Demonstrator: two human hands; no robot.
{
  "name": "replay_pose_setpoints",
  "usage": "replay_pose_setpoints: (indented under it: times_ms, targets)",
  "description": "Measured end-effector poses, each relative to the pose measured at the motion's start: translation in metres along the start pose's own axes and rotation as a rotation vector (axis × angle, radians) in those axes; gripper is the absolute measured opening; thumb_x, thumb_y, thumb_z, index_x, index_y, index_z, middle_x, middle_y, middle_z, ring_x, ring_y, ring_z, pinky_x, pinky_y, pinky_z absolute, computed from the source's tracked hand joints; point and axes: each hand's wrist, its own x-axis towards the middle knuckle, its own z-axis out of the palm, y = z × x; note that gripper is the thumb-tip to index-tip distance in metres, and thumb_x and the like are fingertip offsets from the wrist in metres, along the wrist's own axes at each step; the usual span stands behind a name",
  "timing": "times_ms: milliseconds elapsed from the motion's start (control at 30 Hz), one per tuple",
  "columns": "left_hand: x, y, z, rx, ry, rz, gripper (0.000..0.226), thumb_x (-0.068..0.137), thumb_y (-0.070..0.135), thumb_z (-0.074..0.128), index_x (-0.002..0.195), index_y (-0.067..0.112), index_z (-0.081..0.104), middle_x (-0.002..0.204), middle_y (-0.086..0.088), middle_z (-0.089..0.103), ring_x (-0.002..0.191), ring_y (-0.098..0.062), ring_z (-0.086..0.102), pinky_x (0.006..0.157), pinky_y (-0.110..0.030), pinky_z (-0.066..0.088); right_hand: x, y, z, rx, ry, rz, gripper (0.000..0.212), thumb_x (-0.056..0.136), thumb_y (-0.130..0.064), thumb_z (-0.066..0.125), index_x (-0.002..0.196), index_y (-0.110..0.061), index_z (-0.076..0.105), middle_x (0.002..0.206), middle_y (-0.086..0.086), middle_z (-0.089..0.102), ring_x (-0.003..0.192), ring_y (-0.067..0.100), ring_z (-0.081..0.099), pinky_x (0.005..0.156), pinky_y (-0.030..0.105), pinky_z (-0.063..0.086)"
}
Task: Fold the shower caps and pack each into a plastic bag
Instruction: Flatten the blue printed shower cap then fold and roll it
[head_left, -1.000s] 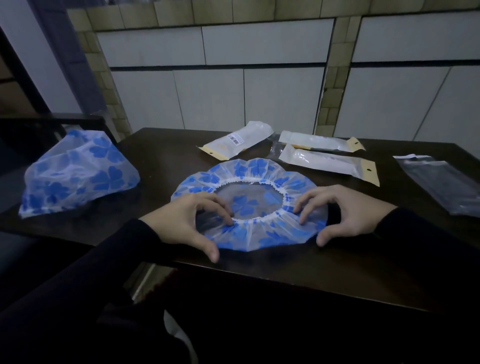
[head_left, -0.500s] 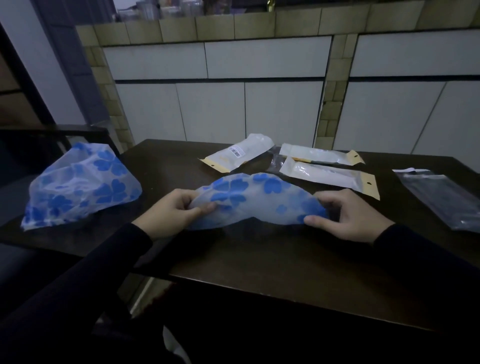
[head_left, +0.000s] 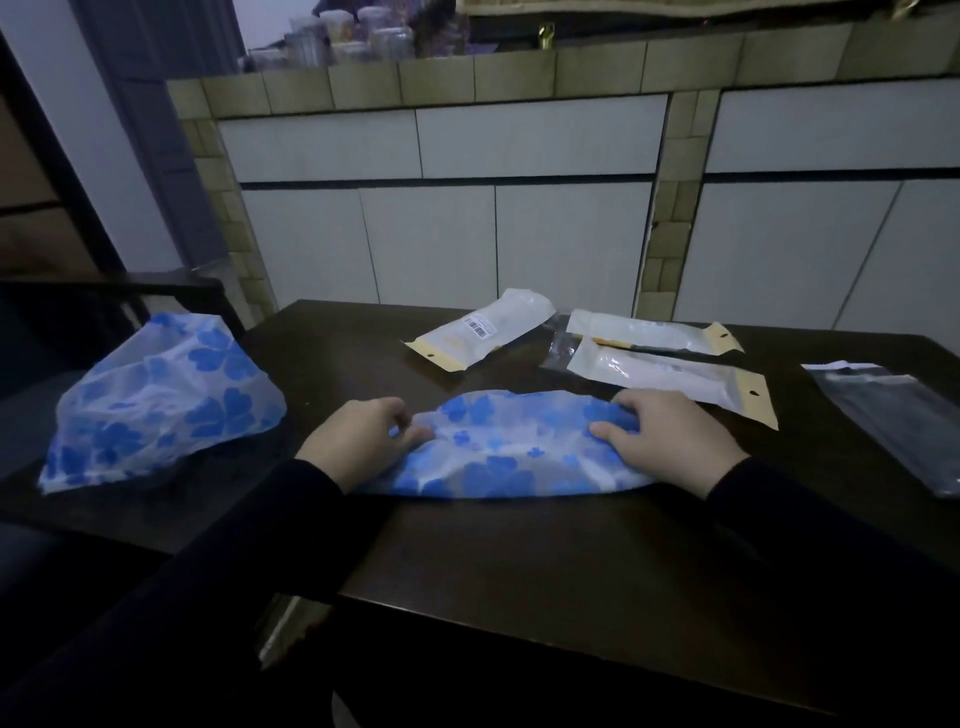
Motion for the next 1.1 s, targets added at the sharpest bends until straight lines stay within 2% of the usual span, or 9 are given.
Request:
replay_pose_setpoints:
  times_ms: [100,233,400,533,633,767,867,1033,1100]
  targets:
    - [-0.005,0.004,-0.007,0.219,0.156,0.037,0.038,0.085,0.06,0.056,0.108,0.03,0.058,0.099,0.003,0.064,0.09,-0.018,0.06,0.066,-0.029,0.042,-0.007,-0.009,-0.003,-0.084,0.248,-0.111,0.047,0.087,-0.054,0.056,0.125,-0.028,0.053,0.111,-0.003,0.058,0.105,0.017,0.055,0.083,0.031,0.047]
    - [-0.007,0.026,-0.01,0.112,0.453,0.21,0.027,0.092,0.043,0.051,0.108,0.027,0.064,0.102,0.005,0.062,0.094,-0.019,0.057,0.076,-0.034,0.05,-0.007,-0.031,0.001,-0.109,0.33,-0.297,0.043,0.092,-0.05,0.047,0.129,-0.029,0.053,0.12,-0.002,0.051,0.116,0.019,0.045,0.094,0.038,0.039]
    - [0.02,0.028,-0.003,-0.024,0.069,0.032,0.036,0.096,0.045,0.046,0.088,0.019,0.069,0.082,0.0,0.066,0.079,-0.019,0.061,0.065,-0.03,0.044,0.025,-0.057,0.016,-0.075,0.132,-0.14,0.043,0.098,-0.049,0.034,0.121,-0.022,0.059,0.118,0.005,0.057,0.112,0.025,0.05,0.096,0.042,0.037]
    - [0.026,0.021,-0.006,-0.193,-0.141,0.002,0.035,0.086,0.053,0.062,0.076,0.02,0.071,0.064,0.004,0.062,0.059,-0.009,0.052,0.054,-0.024,0.039,0.035,-0.057,0.029,-0.007,0.077,-0.089,0.028,0.093,-0.047,0.047,0.097,-0.025,0.064,0.105,-0.001,0.057,0.103,0.021,0.054,0.094,0.041,0.04]
    - [0.028,0.02,-0.006,-0.241,-0.211,0.0,0.033,0.082,0.051,0.068,0.08,0.019,0.073,0.074,0.0,0.071,0.064,-0.009,0.057,0.063,-0.025,0.046,0.035,-0.049,0.031,0.146,0.107,-0.146,0.012,0.09,-0.042,0.057,0.09,-0.029,0.059,0.098,-0.006,0.052,0.097,0.015,0.053,0.092,0.038,0.042]
    - [0.028,0.014,0.0,-0.312,-0.084,-0.006,0.027,0.087,0.043,0.065,0.083,0.016,0.067,0.074,0.002,0.066,0.068,-0.011,0.057,0.06,-0.026,0.042,0.03,-0.043,0.036,0.191,0.217,-0.283,0.016,0.091,-0.039,0.056,0.103,-0.029,0.059,0.097,-0.011,0.049,0.098,0.012,0.052,0.091,0.035,0.043]
    - [0.026,0.012,0.012,-0.147,0.088,0.062,0.019,0.092,0.042,0.058,0.091,0.022,0.059,0.081,0.007,0.061,0.082,-0.018,0.059,0.067,-0.029,0.04,0.03,-0.039,0.04,0.132,0.209,-0.278,0.023,0.093,-0.043,0.053,0.111,-0.03,0.059,0.1,-0.013,0.052,0.102,0.012,0.053,0.093,0.034,0.041]
    - [0.023,0.009,0.022,-0.115,0.22,0.148,0.015,0.091,0.04,0.059,0.091,0.025,0.057,0.083,0.006,0.063,0.084,-0.022,0.061,0.074,-0.034,0.049,0.022,-0.051,0.03,-0.036,0.278,-0.391,0.037,0.094,-0.049,0.045,0.129,-0.036,0.051,0.125,-0.012,0.051,0.118,0.011,0.045,0.099,0.035,0.031]
    - [0.022,0.008,0.018,-0.095,0.247,0.169,0.013,0.09,0.038,0.062,0.093,0.026,0.059,0.087,0.006,0.064,0.084,-0.02,0.062,0.074,-0.035,0.05,0.011,-0.06,0.025,-0.105,0.197,-0.456,0.044,0.094,-0.056,0.039,0.133,-0.038,0.048,0.135,-0.015,0.047,0.126,0.009,0.039,0.105,0.037,0.023]
